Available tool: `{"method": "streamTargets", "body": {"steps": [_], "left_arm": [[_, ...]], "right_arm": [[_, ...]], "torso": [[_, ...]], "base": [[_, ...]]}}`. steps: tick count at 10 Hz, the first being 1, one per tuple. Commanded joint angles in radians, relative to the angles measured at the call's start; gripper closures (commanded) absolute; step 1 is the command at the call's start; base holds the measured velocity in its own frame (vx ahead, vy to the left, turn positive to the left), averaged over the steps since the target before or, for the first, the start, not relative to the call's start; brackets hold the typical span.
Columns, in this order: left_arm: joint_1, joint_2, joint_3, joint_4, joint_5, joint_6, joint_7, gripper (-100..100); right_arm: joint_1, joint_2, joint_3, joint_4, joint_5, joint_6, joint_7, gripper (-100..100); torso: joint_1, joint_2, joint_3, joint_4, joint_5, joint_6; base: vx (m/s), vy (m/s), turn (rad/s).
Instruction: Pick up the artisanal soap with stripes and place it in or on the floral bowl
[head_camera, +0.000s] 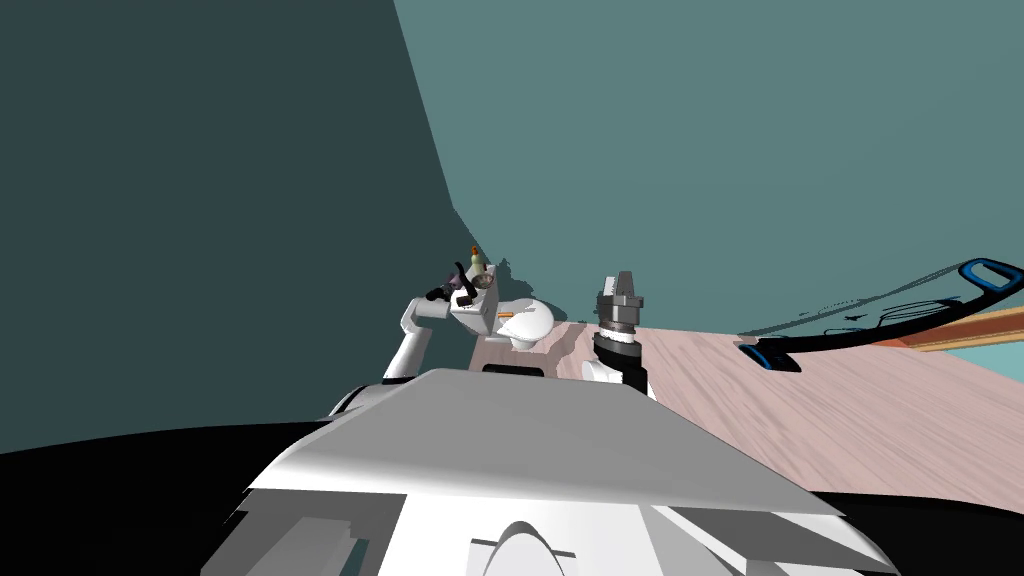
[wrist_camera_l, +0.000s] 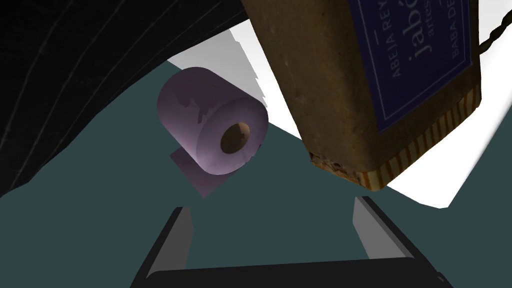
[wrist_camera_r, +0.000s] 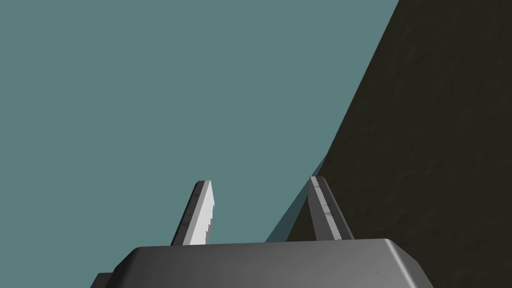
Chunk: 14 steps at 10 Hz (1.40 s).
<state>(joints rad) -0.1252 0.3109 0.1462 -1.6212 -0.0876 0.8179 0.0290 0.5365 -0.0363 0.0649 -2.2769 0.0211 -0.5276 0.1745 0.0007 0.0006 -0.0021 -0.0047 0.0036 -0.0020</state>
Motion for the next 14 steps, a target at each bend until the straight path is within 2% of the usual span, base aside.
{"method": "streamTargets", "body": {"steps": [1, 3, 4, 5, 6, 8, 9, 10, 11, 12, 13, 14], "left_arm": [[-0.029, 0.0, 0.01, 0.024, 0.002, 0.016, 0.003, -100], [-0.099, -0.001, 0.043, 0.096, 0.009, 0.078, 0.013, -100], [-0.119, -0.001, 0.043, 0.111, 0.009, 0.079, 0.013, -100], [-0.154, -0.001, 0.057, 0.148, 0.013, 0.112, 0.017, -100], [-0.163, -0.001, 0.057, 0.157, 0.013, 0.112, 0.017, -100], [-0.235, 0.005, 0.081, 0.228, 0.025, 0.177, 0.021, -100], [-0.252, 0.005, 0.081, 0.252, 0.025, 0.184, 0.021, -100], [-0.291, 0.009, 0.09, 0.289, 0.032, 0.222, 0.022, -100], [-0.296, 0.009, 0.09, 0.301, 0.032, 0.222, 0.022, -100], [-0.338, 0.014, 0.098, 0.34, 0.04, 0.262, 0.023, -100], [-0.339, 0.014, 0.098, 0.35, 0.04, 0.262, 0.023, -100], [-0.381, 0.021, 0.103, 0.388, 0.049, 0.302, 0.022, -100]], "right_arm": [[0.0, 0.0, 0.0, 0.0, 0.0, 0.0, 0.0, 0], [0.0, 0.0, 0.0, 0.0, 0.0, 0.0, 0.0, 0], [0.0, 0.0, 0.0, 0.0, 0.0, 0.0, 0.0, 0], [0.0, 0.0, 0.0, 0.0, 0.0, 0.0, 0.0, 0], [0.0, 0.0, 0.0, 0.0, 0.0, 0.0, 0.0, 0], [0.0, 0.0, 0.0, 0.0, 0.0, 0.0, 0.0, 0], [0.0, 0.0, 0.0, 0.0, 0.0, 0.0, 0.0, 0], [0.0, 0.0, 0.0, 0.0, 0.0, 0.0, 0.0, 0], [0.0, 0.0, 0.0, 0.0, 0.0, 0.0, 0.0, 0], [0.0, 0.0, 0.0, 0.0, 0.0, 0.0, 0.0, 0], [0.0, 0.0, 0.0, 0.0, 0.0, 0.0, 0.0, 0], [0.0, 0.0, 0.0, 0.0, 0.0, 0.0, 0.0, 0]], "torso": [[0.0, 0.0, 0.0, 0.0, 0.0, 0.0], [0.0, -0.001, 0.0, 0.0, 0.0, 0.0], [0.0, -0.001, 0.0, 0.0, 0.0, 0.0], [0.001, -0.001, 0.0, 0.0, 0.0, 0.0], [0.001, -0.001, 0.0, 0.0, 0.0, 0.0], [0.001, -0.001, -0.001, 0.0, 0.0, 0.0], [0.002, -0.001, -0.001, 0.0, 0.0, 0.0], [0.002, -0.001, -0.001, 0.0, 0.0, 0.0], [0.002, -0.002, -0.001, 0.0, 0.0, 0.0], [0.002, -0.002, -0.001, 0.0, 0.001, 0.0], [0.002, -0.002, -0.001, 0.0, 0.001, 0.0], [0.002, -0.002, -0.001, -0.001, 0.001, 0.0]], "base": [[-0.023, -0.018, 0.006], [-0.024, -0.019, 0.023], [-0.024, -0.012, 0.012], [-0.027, -0.006, 0.018], [-0.019, -0.005, 0.011], [-0.018, -0.001, 0.033], [-0.016, 0.001, 0.012], [-0.012, 0.005, 0.018], [-0.006, 0.006, 0.015], [-0.001, 0.011, 0.039], [0.0, 0.01, 0.011], [0.0, 0.014, 0.026]]}}
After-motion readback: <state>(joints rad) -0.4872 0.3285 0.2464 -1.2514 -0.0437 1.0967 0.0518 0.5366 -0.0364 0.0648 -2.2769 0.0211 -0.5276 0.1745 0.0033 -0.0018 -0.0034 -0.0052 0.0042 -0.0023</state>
